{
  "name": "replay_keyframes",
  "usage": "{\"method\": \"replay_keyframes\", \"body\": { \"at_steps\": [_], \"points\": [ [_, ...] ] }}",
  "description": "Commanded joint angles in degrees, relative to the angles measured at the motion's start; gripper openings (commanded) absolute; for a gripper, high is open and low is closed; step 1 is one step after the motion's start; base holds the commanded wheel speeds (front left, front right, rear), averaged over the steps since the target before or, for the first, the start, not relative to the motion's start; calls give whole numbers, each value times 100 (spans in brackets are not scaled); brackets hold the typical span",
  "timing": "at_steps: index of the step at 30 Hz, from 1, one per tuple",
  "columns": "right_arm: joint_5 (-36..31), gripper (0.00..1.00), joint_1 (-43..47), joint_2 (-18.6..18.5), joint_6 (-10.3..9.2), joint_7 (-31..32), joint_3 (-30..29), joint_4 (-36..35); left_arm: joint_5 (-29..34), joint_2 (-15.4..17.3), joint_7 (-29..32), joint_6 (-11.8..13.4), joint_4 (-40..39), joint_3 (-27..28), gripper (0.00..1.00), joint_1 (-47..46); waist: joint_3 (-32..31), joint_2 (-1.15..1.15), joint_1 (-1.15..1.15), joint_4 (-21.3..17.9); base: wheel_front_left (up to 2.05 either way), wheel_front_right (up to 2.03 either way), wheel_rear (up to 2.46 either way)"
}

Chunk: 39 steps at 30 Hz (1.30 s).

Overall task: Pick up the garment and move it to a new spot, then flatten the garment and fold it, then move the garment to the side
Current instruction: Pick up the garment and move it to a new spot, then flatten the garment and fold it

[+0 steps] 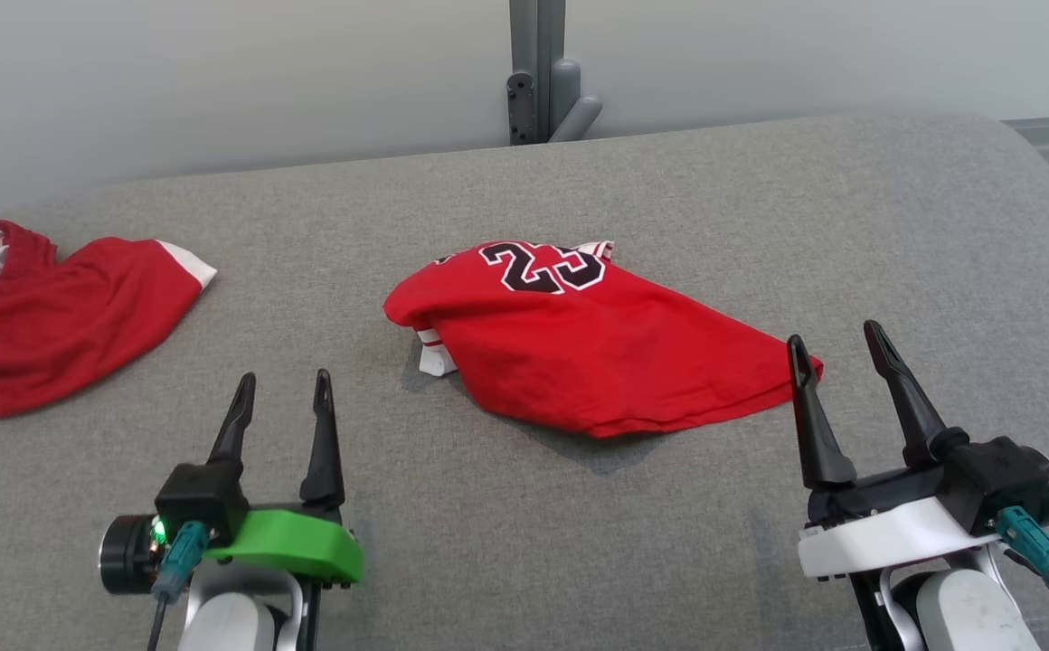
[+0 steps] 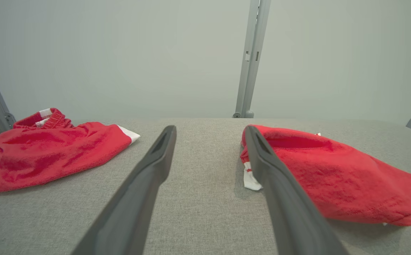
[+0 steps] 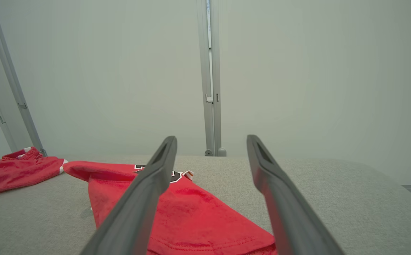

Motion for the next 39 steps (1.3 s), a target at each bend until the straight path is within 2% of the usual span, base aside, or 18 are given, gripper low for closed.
{"method": "replay_keyframes", "body": {
  "at_steps": [1,11,30,39],
  "points": [
    [42,100,83,-10,-2,-20,-26,41,61,-20,1,7,-178,123,100,242,-57,39,0,40,0,0,0],
    [222,100,250,-10,-2,-20,-96,340,192,-118,1,-107,-743,429,100,941,-173,39,0,113,0,0,0],
    [286,100,213,-10,-2,-20,-54,682,88,-152,0,-64,-882,443,100,1097,-184,39,0,132,0,0,0],
    [223,100,46,-10,-2,-19,135,920,95,-151,0,-81,-926,341,100,921,-29,39,0,519,0,0,0]
  ]
}}
